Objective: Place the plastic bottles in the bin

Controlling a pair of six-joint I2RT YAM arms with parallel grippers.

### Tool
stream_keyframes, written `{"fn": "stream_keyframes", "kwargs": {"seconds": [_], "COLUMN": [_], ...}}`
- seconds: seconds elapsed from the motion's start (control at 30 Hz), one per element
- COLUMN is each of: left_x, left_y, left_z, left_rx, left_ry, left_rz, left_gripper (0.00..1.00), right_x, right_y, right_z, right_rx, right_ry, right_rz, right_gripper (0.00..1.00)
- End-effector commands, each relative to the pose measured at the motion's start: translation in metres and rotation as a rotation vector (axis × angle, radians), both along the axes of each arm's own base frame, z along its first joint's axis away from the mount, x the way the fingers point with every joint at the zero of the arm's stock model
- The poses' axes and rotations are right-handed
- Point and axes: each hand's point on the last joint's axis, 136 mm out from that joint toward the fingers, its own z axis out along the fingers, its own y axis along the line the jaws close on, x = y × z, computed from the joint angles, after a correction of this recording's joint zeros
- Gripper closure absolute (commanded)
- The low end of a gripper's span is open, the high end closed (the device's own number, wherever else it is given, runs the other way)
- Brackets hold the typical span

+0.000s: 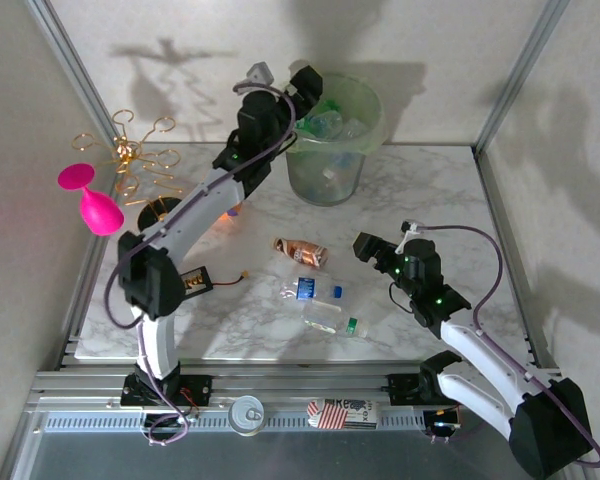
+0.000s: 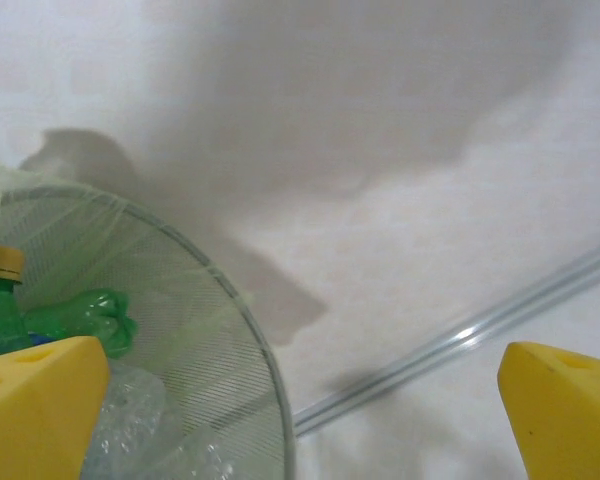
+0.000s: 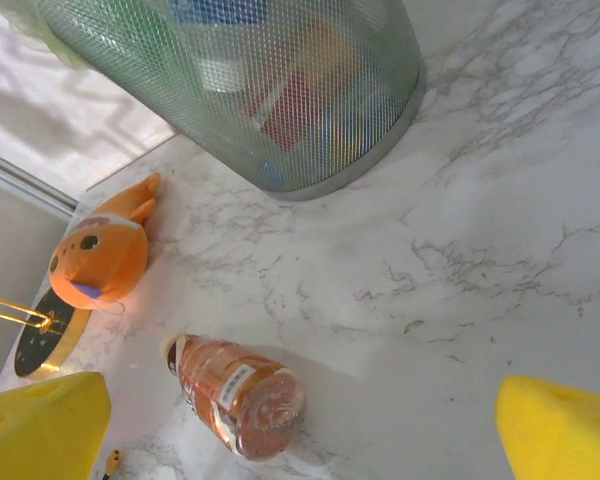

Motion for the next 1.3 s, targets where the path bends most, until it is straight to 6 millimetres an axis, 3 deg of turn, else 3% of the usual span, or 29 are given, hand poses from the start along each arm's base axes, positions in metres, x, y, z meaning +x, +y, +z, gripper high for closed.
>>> {"fn": "stream_keyframes", "kwargs": {"seconds": [0.0,0.13,0.33,0.6,0.8,0.97,1.27], "left_x": [-0.044,-0.075,-0.114,-0.152,-0.167,-0.168,-0.154], "left_y": [0.006,0.024,0.051,0.092,0.110,0.116,0.102], "left_z": [0.045,0.026,-0.034,-0.156,-0.221,-0.244,-0.242], "left_rx": [0.015,0.063,0.099,0.067,0.077,0.020,-0.019], "left_ry": [-0.177,-0.164,-0.073,0.141,0.288,0.331,0.328], "left_rz": [-0.070,-0.070,-0.058,0.013,0.054,0.083,0.045], "left_gripper": [0.00,0.00,0.00,0.00,0.00,0.00,0.00], "right_x": [-0.002,-0.009,-0.029,-0.070,-0.100,-0.121,-0.133], "right_y": [0.008,0.016,0.040,0.078,0.093,0.097,0.100], "right_z": [0.006,-0.002,-0.019,-0.040,-0.056,-0.079,-0.104], "right_rx": [0.011,-0.011,-0.118,-0.360,-0.496,-0.614,-0.738], "right_ry": [0.023,0.076,0.183,0.318,0.400,0.447,0.461], "right_rz": [0.035,0.082,0.177,0.382,0.514,0.581,0.632], "right_gripper": [0.01,0.01,0.01,0.01,0.01,0.01,0.01]}}
